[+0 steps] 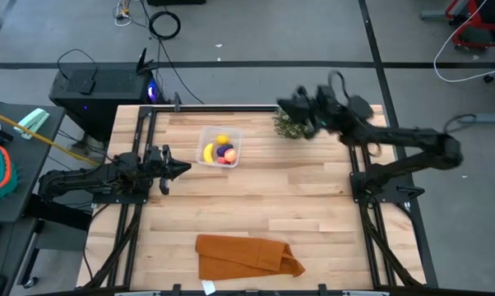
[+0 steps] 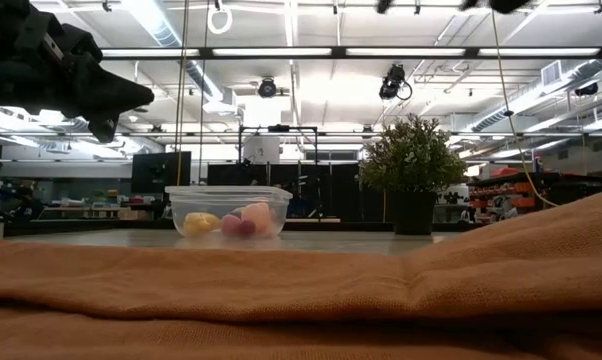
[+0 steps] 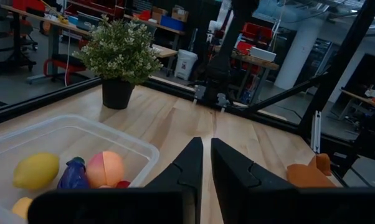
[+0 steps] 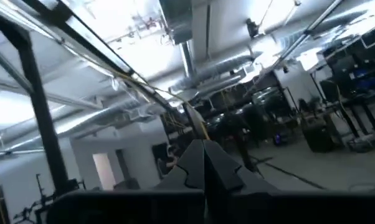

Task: Pick and placing Produce into tupperware
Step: Return to Home Position

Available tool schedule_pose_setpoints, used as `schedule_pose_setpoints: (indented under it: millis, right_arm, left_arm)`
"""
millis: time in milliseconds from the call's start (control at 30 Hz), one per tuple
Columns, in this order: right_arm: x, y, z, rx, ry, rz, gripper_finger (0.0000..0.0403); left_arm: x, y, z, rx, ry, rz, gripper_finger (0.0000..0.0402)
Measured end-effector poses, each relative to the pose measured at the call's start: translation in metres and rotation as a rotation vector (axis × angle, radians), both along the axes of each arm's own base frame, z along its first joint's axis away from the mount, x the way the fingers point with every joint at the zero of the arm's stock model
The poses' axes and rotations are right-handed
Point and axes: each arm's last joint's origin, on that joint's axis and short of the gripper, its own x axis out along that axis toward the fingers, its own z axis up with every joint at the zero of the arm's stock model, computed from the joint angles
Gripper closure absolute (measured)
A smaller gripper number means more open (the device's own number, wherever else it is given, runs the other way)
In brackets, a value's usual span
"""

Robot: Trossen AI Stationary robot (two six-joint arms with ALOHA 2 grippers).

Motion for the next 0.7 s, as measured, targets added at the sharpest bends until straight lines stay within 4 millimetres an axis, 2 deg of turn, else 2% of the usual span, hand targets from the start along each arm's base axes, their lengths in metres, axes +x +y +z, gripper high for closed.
schedule_pose_setpoints:
  millis: [167,300,467,700]
  right_arm:
    - [-0.056,0.024,-0.059,0.097,0.057,-0.063,0.0403]
    - [-0.091,0.041,-0.098,0.155,0.1,-0.022,0.0403]
    - [-0.113,0.056,-0.131,0.193,0.219,0.005,0.0403]
    - [-0.119,0.066,-0.162,0.21,0.315,0.025,0.0403]
  left_arm:
    - [0.0,0.0,0.0,0.0,0.001,0.0,0.0363]
    - [0.0,0.0,0.0,0.0,0.001,0.0,0.037]
    - [0.0,0.0,0.0,0.0,0.001,0.0,0.0376]
    - [0.0,0.0,0.0,0.0,0.001,0.0,0.037]
